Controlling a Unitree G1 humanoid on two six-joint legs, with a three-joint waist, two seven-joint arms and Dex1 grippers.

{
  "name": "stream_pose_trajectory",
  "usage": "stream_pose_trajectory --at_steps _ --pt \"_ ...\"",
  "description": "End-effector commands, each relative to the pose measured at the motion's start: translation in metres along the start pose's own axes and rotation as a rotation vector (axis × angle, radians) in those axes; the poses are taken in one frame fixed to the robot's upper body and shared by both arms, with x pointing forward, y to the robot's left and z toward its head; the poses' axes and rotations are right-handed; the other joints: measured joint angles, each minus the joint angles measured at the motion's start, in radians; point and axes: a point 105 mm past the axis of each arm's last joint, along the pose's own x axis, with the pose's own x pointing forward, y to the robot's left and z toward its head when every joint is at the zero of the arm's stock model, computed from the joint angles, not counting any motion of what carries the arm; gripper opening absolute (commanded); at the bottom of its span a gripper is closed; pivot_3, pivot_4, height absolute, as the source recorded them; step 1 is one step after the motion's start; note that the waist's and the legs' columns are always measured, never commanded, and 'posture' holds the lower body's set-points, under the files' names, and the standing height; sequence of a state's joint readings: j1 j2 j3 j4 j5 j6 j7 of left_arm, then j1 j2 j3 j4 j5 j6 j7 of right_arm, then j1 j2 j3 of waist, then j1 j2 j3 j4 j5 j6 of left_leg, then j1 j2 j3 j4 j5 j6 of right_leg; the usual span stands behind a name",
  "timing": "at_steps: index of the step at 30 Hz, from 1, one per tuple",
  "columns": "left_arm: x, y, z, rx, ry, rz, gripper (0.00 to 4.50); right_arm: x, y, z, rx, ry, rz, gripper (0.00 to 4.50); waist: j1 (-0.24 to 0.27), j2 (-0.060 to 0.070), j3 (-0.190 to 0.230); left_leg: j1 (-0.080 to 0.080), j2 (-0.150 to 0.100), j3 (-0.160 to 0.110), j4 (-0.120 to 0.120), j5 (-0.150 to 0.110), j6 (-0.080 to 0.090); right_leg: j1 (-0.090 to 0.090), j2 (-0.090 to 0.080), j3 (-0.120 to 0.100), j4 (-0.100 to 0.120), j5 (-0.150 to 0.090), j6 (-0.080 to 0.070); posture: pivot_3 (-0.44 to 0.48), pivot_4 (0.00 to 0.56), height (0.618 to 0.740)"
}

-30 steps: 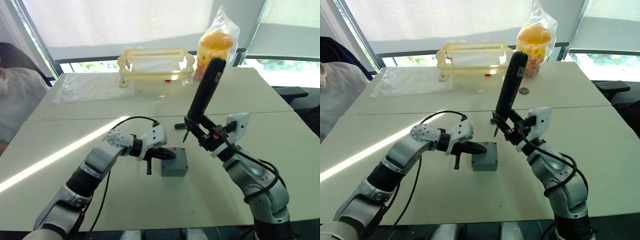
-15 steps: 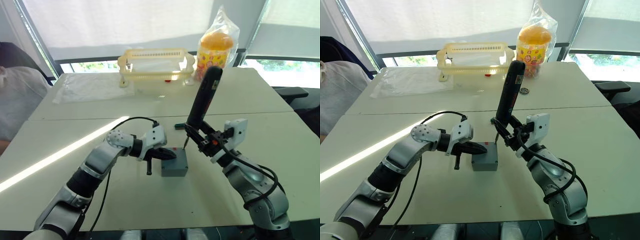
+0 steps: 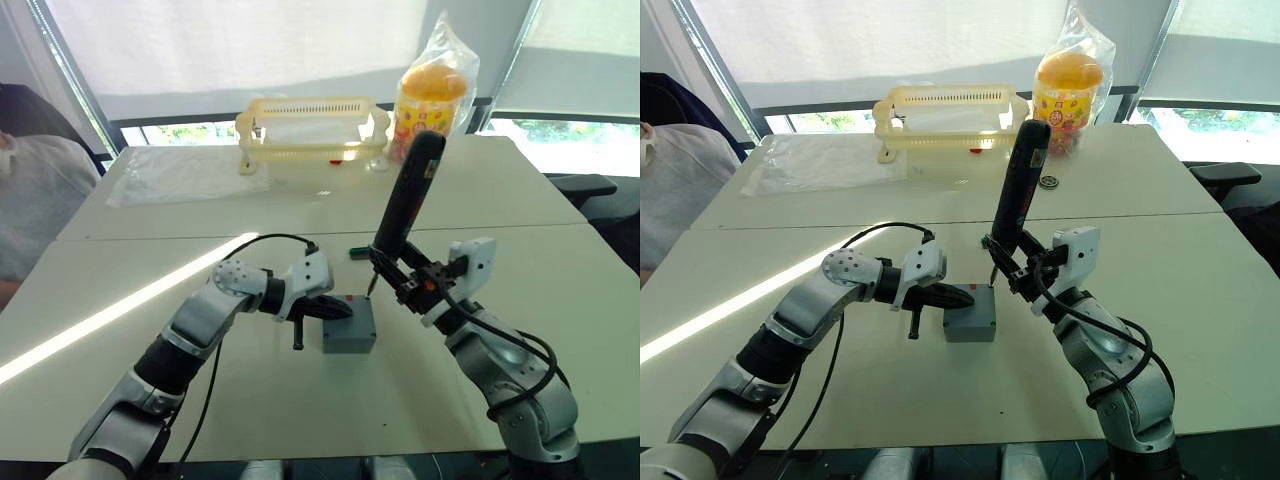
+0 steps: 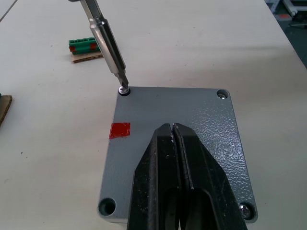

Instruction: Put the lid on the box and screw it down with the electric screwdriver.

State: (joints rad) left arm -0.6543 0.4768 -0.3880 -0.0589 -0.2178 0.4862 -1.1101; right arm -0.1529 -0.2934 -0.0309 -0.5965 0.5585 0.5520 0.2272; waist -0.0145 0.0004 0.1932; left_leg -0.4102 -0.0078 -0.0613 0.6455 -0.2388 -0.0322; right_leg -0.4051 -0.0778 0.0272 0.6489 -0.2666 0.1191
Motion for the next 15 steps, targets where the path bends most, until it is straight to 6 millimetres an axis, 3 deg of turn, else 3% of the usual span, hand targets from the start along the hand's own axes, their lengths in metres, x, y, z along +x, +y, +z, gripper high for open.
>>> stream_pose_trajectory --at_steps 1,7,15 --pt "0.003 -0.003 -0.010 -0.016 0.038 -0.008 0.00 -0.002 0.015 0.020 -0.044 -0.094 0.056 1.76 0.000 0.000 0.000 0.000 0.000 0.000 0.000 0.000 0.000 0.000 0.000 0.000 0.000 0.000 0.000 0.000 0.150 0.740" --pt "0.003 -0.003 -0.010 -0.019 0.037 -0.003 0.00 -0.002 0.011 0.015 -0.054 -0.088 0.041 1.76 0.000 0.000 0.000 0.000 0.000 0.000 0.000 0.000 0.000 0.000 0.000 0.000 0.000 0.000 0.000 0.000 0.150 0.740" --pt "0.002 -0.003 -0.013 -0.024 0.042 -0.002 0.00 -0.001 0.012 0.033 -0.027 -0.144 0.049 1.76 0.000 0.000 0.000 0.000 0.000 0.000 0.000 0.000 0.000 0.000 0.000 0.000 0.000 0.000 0.000 0.000 0.150 0.740"
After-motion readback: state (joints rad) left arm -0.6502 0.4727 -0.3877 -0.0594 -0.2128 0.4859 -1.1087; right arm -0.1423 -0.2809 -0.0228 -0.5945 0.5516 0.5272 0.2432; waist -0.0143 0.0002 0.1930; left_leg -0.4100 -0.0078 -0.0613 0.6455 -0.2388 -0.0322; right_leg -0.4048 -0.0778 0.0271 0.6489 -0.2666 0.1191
